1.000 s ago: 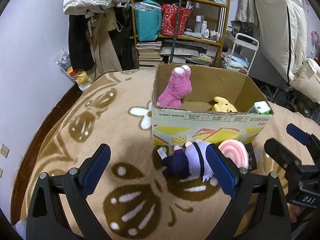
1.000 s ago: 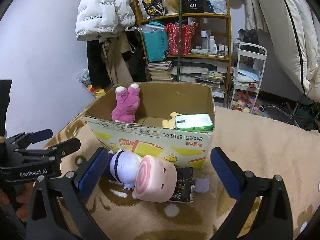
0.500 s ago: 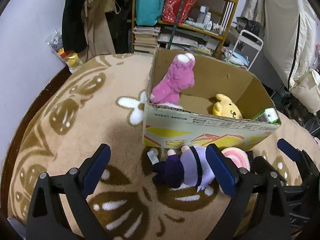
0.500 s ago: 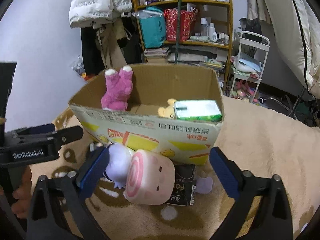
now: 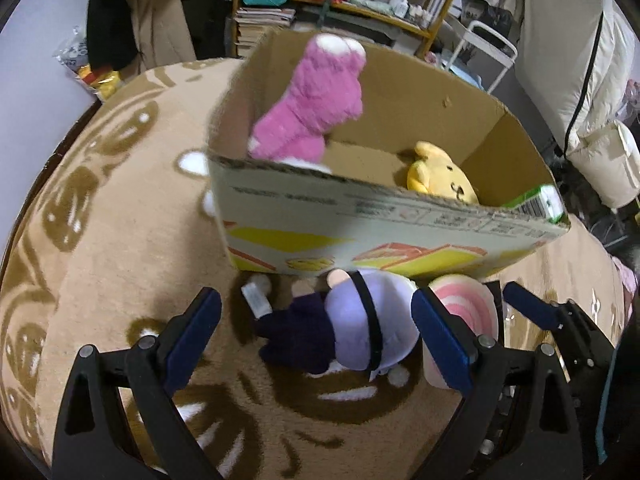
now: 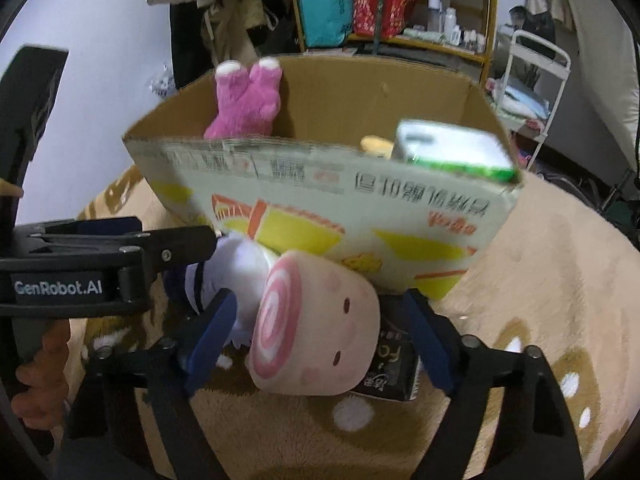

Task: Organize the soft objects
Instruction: 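Grasp the purple-clad doll with the left gripper while the right grasps the pink swirl cushion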

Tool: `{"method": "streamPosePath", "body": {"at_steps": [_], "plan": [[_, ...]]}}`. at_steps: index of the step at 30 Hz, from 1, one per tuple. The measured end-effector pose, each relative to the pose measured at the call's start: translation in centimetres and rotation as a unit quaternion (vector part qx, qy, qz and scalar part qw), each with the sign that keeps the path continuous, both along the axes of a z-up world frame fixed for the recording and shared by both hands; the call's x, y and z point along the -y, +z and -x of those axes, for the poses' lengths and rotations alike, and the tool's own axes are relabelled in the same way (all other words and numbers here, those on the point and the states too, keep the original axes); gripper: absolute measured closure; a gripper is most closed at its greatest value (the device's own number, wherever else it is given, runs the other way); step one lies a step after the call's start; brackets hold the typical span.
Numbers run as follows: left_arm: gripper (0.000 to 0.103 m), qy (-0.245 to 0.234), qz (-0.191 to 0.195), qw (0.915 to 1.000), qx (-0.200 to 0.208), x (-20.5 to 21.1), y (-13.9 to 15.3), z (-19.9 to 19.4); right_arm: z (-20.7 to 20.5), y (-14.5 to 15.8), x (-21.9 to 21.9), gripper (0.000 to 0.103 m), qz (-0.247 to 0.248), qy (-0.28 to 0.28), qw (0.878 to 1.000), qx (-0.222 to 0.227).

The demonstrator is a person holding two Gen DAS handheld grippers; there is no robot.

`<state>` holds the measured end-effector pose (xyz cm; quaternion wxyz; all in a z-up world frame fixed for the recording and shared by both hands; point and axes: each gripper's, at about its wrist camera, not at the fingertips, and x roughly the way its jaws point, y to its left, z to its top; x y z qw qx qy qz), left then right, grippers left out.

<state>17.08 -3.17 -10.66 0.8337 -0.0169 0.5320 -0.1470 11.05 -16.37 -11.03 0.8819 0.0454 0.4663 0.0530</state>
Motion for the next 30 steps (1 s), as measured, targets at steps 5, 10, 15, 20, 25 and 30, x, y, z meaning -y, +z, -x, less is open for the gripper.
{"method": "streamPosePath", "body": {"at_steps": [5, 10, 15, 20, 25, 30], "plan": [[0.008, -0.022, -0.008, 0.9997, -0.013, 1.4, -0.9, 0.1, -0.1, -1.5, -0.2, 0.032, 0.002, 0.006, 0.999, -0.033], [0.008, -0.036, -0.023, 0.9986, -0.031, 2.6, -2.3, 0.1, 0.8, -1.9, -0.2, 0.033, 0.003, 0.007, 1.000, -0.026], [0.007, -0.038, -0.034, 0.9983, -0.029, 3.4, -2.9, 0.0, 0.9, -2.1, -0.5, 0.034, 0.007, 0.006, 1.000, -0.024], [0.003, -0.035, -0.034, 0.9982, -0.035, 3.9, -3.5, -0.3, 0.7, -2.1, -0.6, 0.034, 0.013, 0.005, 1.000, -0.023], [0.000, -0.037, -0.039, 0.9978, -0.039, 4.5, -4.4, -0.7, 0.8, -2.2, -1.1, 0.034, 0.027, 0.006, 0.999, -0.022], [0.002, -0.036, -0.042, 0.9978, -0.037, 4.7, -4.7, -0.9, 0.9, -2.2, -1.6, 0.038, 0.034, 0.008, 0.999, -0.021]]}}
